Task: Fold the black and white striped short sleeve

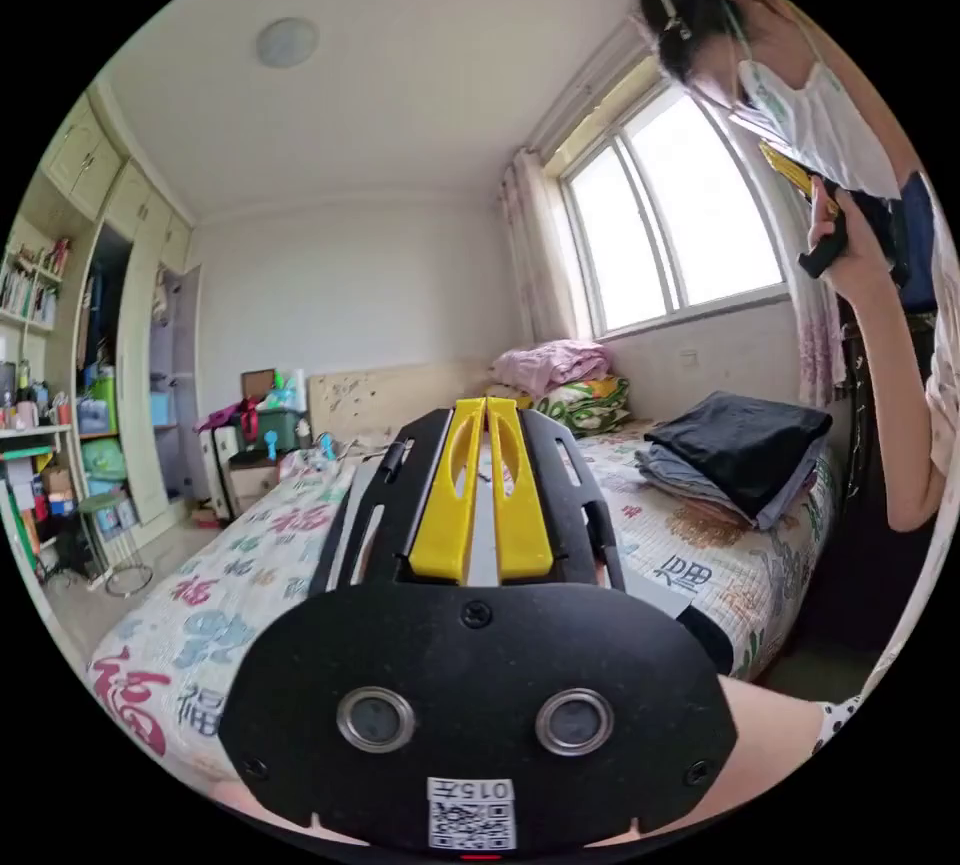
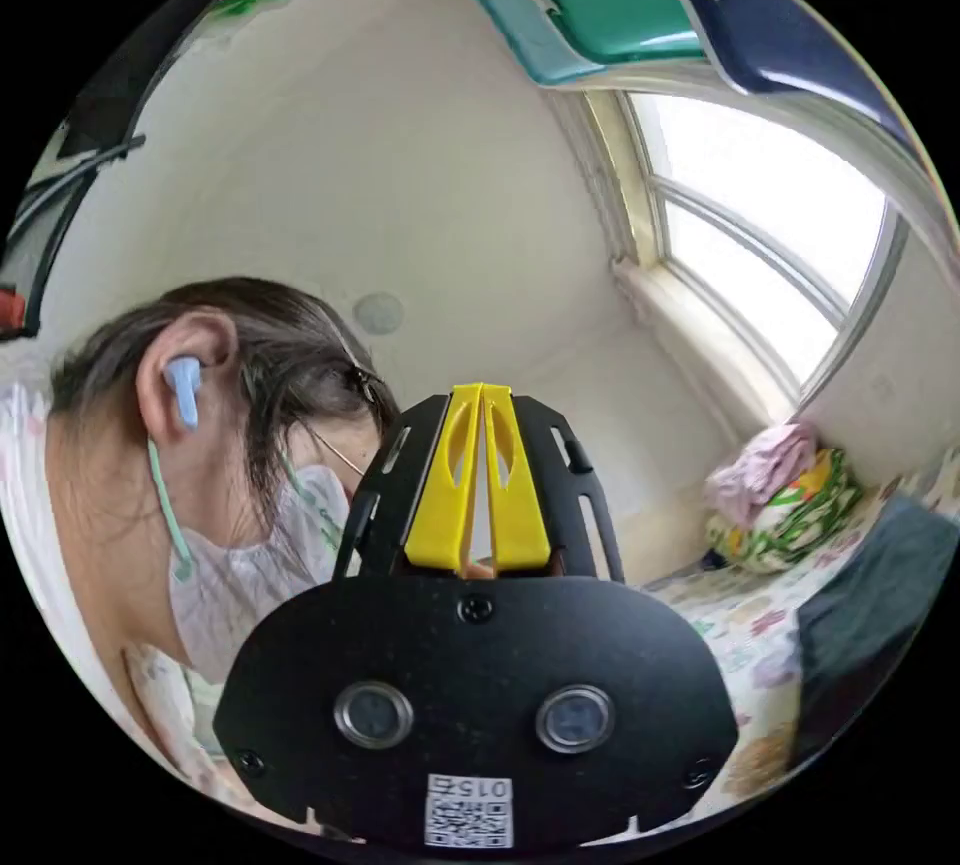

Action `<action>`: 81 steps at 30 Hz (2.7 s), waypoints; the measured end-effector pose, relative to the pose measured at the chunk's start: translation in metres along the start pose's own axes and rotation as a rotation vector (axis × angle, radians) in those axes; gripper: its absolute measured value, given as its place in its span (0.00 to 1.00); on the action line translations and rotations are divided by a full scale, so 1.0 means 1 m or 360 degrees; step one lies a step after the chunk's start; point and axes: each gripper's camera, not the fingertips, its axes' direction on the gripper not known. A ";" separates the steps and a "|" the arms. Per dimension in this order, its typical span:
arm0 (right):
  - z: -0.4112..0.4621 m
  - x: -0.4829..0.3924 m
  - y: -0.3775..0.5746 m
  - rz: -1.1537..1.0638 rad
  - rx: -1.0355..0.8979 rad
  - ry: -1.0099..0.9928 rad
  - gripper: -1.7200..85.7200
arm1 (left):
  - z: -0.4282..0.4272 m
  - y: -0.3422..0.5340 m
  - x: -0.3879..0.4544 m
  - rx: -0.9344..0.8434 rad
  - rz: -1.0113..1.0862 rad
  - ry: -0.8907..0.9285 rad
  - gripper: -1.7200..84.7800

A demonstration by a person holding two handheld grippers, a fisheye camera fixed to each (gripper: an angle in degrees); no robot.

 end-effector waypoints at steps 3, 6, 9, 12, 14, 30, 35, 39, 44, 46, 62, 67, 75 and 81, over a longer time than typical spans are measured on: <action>-0.014 -0.016 -0.006 0.0186 0.0073 -0.0166 0.01 | -0.059 0.002 -0.049 -0.0072 -0.0093 -0.0212 0.02; -0.020 -0.036 -0.011 0.0332 0.0080 -0.0334 0.01 | -0.123 0.015 -0.101 -0.0161 -0.0209 -0.0433 0.02; -0.013 -0.053 -0.012 0.0511 -0.0013 -0.0583 0.01 | -0.196 0.043 -0.152 -0.0224 -0.0349 -0.0615 0.03; -0.001 -0.071 -0.002 0.0657 -0.0175 -0.0754 0.01 | -0.267 0.087 -0.202 -0.0366 -0.0563 -0.0851 0.06; 0.014 -0.083 0.014 0.0760 -0.0331 -0.0948 0.01 | -0.309 0.119 -0.229 -0.0462 -0.0709 -0.0981 0.09; 0.121 -0.029 0.156 0.0937 -0.1393 -0.1217 0.01 | -0.409 0.354 -0.287 -0.1023 -0.1532 -0.1264 0.18; 0.156 0.024 0.176 0.1013 -0.1488 -0.1217 0.01 | -0.301 0.345 -0.242 -0.1302 -0.1158 -0.0758 0.18; 0.188 0.046 0.179 0.0971 -0.1571 -0.1338 0.01 | -0.244 0.354 -0.213 -0.1555 -0.1029 -0.0642 0.20; 0.218 0.113 0.176 0.0931 -0.1689 -0.1347 0.01 | -0.217 0.380 -0.176 -0.1847 -0.0813 -0.0883 0.15; 0.227 0.147 0.169 0.0963 -0.1676 -0.1280 0.01 | -0.210 0.380 -0.185 -0.1875 -0.0934 -0.0874 0.13; 0.380 0.381 0.127 0.0780 -0.1680 -0.1106 0.03 | -0.328 0.292 -0.185 -0.1155 -0.1464 -0.0843 0.08; 0.504 0.365 0.228 0.0776 -0.2442 -0.1405 0.10 | -0.359 0.257 -0.161 -0.0998 -0.1443 -0.0934 0.08; 0.632 0.268 0.474 0.0945 -0.3363 -0.1502 0.15 | -0.407 0.264 -0.140 -0.0801 -0.1512 -0.0902 0.03; 0.681 0.278 0.587 0.0769 -0.3782 -0.1291 0.17 | -0.443 0.290 -0.128 -0.0721 -0.1602 -0.0892 0.02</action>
